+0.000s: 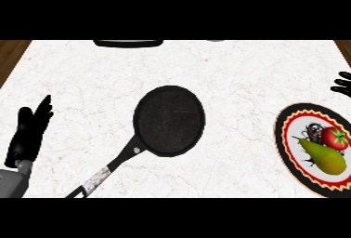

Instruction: Pick the pear from the plate and place it in the pan

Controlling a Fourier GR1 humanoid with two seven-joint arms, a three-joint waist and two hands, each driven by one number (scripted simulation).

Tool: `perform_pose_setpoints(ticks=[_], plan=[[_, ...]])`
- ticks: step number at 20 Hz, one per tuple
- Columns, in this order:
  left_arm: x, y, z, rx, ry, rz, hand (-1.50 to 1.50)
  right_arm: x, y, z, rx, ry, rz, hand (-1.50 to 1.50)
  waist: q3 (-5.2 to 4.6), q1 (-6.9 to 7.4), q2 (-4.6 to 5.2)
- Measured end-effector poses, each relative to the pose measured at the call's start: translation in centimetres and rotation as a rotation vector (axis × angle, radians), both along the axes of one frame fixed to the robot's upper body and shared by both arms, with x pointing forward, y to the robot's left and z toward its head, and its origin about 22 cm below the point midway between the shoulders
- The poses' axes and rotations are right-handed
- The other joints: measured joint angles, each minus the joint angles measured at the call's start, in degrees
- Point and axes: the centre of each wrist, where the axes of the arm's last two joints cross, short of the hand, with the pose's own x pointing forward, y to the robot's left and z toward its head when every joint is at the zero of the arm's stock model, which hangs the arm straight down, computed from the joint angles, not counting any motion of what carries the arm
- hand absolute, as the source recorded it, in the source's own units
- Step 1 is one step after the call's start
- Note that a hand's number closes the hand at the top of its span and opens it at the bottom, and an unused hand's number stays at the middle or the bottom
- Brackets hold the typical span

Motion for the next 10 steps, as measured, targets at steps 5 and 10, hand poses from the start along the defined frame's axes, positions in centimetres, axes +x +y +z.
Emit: perform_pose_setpoints(ticks=[5,10], plan=[[0.2,0.1,0.4,0.004,0.007,-0.015,0.00,1.1,-1.4,5.1,-0.251,-0.010,0.079,-1.50,-0.04,1.02,-0.02],[0.6,-0.4,0.5,0.001,0.011,-0.028,0.00,2.6,1.3,9.9,-0.567,-0.035,0.206,-1.50,-0.08,1.42,0.03]])
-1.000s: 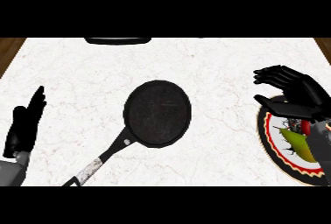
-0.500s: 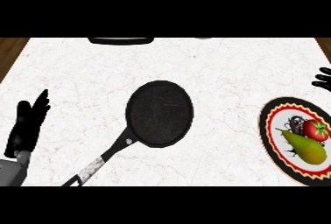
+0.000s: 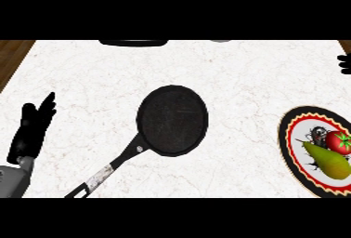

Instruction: Pick the pear from the plate and place it in the pan

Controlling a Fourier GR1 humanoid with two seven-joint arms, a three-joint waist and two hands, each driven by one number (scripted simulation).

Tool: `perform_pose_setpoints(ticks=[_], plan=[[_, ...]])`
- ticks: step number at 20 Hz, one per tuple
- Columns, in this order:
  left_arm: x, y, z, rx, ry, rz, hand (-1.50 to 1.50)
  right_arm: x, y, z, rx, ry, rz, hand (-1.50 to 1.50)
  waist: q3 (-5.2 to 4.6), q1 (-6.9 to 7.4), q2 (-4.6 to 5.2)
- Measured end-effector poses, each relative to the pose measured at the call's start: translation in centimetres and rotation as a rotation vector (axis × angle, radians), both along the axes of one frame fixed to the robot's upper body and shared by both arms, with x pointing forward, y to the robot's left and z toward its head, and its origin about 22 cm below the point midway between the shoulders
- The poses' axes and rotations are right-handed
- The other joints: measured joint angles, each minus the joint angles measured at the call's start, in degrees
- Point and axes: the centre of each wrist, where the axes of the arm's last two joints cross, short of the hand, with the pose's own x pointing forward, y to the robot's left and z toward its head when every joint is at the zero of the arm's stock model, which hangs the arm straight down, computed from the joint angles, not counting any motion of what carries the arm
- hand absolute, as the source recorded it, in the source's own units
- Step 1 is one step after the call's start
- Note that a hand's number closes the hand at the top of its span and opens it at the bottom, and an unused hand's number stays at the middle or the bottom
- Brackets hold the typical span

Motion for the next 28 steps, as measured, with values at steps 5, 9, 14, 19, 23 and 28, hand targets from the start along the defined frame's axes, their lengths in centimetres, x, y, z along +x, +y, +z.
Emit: perform_pose_setpoints(ticks=[5,9,14,19,23,28], plan=[[0.3,0.0,0.2,0.000,0.002,0.001,0.00,0.8,3.2,2.0,-0.273,-0.004,0.107,-1.50,-0.01,0.13,-0.04],[0.3,0.3,0.0,-0.002,0.005,0.010,0.00,1.0,5.7,1.2,-0.439,-0.010,0.193,-1.50,-0.03,-0.36,-0.16],[0.4,0.3,0.1,0.003,0.003,0.020,0.00,0.5,7.0,-1.3,-0.584,-0.009,0.273,-1.50,-0.03,-0.98,-0.26],[0.1,0.6,0.2,0.006,0.003,0.024,0.00,0.2,6.5,-3.8,-0.656,-0.012,0.306,-1.50,-0.06,-1.15,-0.38],[-0.2,0.3,0.2,-0.001,0.007,0.030,0.00,-0.3,6.5,-6.1,-0.692,-0.024,0.327,-1.50,-0.09,-1.43,-0.49],[-0.6,0.6,-0.3,-0.002,0.010,0.034,0.00,-0.2,5.9,-7.8,-0.746,-0.042,0.345,-1.50,-0.10,-1.54,-0.51]])
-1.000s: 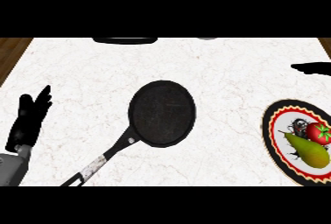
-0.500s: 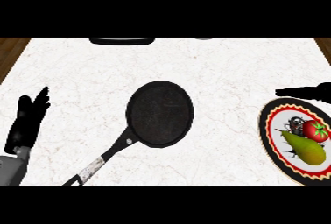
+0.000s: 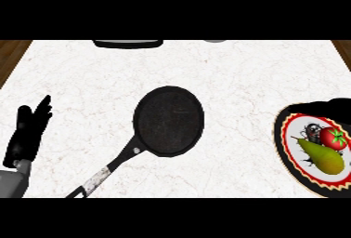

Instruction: Pick the pear from the plate and place it in the pan

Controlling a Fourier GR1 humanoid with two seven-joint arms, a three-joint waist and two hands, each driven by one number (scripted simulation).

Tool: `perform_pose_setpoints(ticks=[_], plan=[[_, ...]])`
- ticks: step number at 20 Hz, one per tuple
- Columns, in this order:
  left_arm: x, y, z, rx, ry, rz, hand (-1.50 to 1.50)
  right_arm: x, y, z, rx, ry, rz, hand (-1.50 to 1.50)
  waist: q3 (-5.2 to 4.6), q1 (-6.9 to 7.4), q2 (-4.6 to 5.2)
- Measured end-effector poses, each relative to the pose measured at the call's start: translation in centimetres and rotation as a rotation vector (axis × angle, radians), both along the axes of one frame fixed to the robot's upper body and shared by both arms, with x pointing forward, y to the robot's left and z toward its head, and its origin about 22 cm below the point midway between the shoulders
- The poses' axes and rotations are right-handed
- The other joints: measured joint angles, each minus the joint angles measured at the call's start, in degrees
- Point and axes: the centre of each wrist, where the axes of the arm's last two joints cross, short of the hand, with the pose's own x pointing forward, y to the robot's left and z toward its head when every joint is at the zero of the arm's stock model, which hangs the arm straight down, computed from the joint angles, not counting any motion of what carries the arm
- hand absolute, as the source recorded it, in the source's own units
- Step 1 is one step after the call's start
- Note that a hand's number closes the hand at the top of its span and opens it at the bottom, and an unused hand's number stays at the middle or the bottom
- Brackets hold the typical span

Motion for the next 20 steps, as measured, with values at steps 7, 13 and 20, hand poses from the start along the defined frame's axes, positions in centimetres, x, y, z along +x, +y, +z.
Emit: perform_pose_setpoints(ticks=[7,13,20], plan=[[-0.6,0.3,0.1,0.005,-0.003,0.000,0.00,-0.3,-0.3,-1.2,-0.036,0.006,0.034,-1.50,-0.03,-0.18,-0.09],[-0.1,0.1,-0.4,0.005,-0.001,0.004,0.00,-0.5,-0.2,-2.6,-0.025,0.009,0.040,-1.50,-0.02,-0.39,-0.07],[-0.2,0.4,0.0,0.003,0.003,0.010,0.00,-0.2,0.5,-3.4,-0.035,0.017,0.047,-1.50,-0.04,-0.36,-0.11]])
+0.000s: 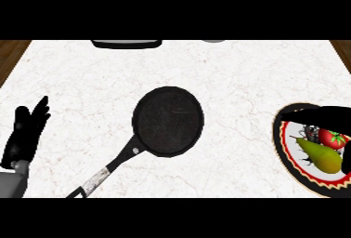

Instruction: Pick the pear from the plate and place it in the pan

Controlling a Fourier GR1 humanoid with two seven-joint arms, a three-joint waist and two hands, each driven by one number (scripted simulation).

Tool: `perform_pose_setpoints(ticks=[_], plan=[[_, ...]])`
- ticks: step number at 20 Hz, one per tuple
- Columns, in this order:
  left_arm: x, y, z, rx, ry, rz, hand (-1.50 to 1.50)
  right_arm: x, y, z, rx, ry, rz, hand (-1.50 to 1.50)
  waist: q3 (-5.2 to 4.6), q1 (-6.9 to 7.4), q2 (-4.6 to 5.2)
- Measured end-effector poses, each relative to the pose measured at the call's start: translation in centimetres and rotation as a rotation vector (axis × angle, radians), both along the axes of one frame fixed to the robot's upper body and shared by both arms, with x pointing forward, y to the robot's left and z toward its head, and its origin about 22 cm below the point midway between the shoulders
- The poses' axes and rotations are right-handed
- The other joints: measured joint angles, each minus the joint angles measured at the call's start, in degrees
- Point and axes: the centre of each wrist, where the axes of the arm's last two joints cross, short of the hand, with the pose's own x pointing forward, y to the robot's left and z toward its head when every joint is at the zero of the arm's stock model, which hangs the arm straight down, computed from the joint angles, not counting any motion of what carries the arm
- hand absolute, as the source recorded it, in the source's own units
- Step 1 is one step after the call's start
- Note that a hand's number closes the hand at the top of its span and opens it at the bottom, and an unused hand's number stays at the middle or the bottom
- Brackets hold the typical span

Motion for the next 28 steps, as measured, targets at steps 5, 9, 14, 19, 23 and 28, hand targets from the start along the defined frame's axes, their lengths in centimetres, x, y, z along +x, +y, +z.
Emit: perform_pose_setpoints(ticks=[5,9,14,19,23,28], plan=[[0.2,0.6,0.3,0.000,0.000,-0.004,0.00,0.1,-0.1,-1.5,-0.037,0.015,-0.006,-1.50,-0.02,0.10,0.02],[-0.1,0.1,-0.1,-0.001,-0.003,-0.008,0.00,0.1,0.0,-3.0,-0.053,0.025,-0.004,1.50,-0.14,0.10,-0.06],[-0.3,-0.3,0.5,0.004,-0.004,-0.012,0.00,0.2,-0.3,-3.2,-0.041,-0.043,0.056,1.50,-0.46,0.09,-0.26],[0.5,-0.7,0.9,-0.004,-0.004,-0.004,0.00,0.2,-0.6,-3.1,-0.034,-0.091,0.080,1.50,-0.64,-0.19,-0.34],[0.1,0.0,0.7,-0.005,-0.002,0.000,0.00,0.4,-0.1,-3.7,-0.031,-0.093,0.047,1.50,-0.91,-0.40,-0.50],[-1.6,1.5,-0.5,0.004,0.034,0.073,0.00,-1.2,-0.7,-5.1,-0.075,-0.181,-0.258,1.50,-1.26,-5.12,-2.57]])
